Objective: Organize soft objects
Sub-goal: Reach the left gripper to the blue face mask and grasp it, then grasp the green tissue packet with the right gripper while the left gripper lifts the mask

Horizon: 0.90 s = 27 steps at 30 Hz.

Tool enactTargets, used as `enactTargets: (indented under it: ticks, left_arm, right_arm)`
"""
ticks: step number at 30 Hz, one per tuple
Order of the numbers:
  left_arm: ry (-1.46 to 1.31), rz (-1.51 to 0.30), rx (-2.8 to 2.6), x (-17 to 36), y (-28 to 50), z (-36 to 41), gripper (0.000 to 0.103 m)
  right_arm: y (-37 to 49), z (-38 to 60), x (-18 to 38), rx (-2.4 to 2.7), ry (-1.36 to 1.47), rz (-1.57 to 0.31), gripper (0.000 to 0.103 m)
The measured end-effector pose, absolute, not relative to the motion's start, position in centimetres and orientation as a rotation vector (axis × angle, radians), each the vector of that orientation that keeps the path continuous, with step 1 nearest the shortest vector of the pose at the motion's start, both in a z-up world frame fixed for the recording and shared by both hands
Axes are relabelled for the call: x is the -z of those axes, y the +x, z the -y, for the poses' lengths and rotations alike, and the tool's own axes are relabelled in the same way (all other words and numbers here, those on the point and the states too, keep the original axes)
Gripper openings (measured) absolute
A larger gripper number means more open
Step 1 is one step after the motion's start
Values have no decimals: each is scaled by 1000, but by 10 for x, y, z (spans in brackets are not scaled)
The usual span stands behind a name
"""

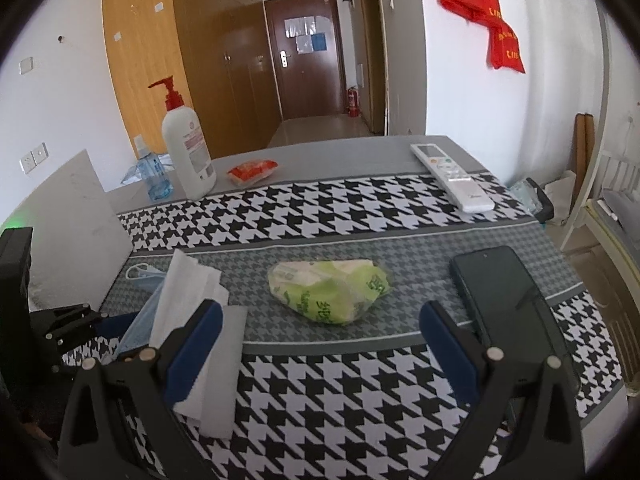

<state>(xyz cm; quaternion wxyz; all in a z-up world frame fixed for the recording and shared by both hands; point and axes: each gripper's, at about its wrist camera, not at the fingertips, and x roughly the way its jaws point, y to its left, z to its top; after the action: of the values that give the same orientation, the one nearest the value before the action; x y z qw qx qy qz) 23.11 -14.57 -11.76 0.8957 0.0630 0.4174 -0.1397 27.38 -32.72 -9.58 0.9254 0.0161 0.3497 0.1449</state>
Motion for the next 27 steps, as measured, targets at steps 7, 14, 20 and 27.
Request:
enactTargets:
  ticks: [7, 14, 20, 27]
  left_arm:
    - [140, -870, 327, 118, 235, 149, 16]
    - [127, -846, 342, 117, 234, 147, 9]
    - [99, -845, 362, 116, 234, 142, 8]
    - [79, -846, 371, 116, 235, 139, 8]
  right_arm:
    - [292, 320, 102, -319, 12, -765, 100]
    - [315, 310, 114, -316, -33, -837, 100]
    - [328, 304, 121, -300, -66, -877, 100]
    - [334, 298, 126, -306, -93, -899, 99]
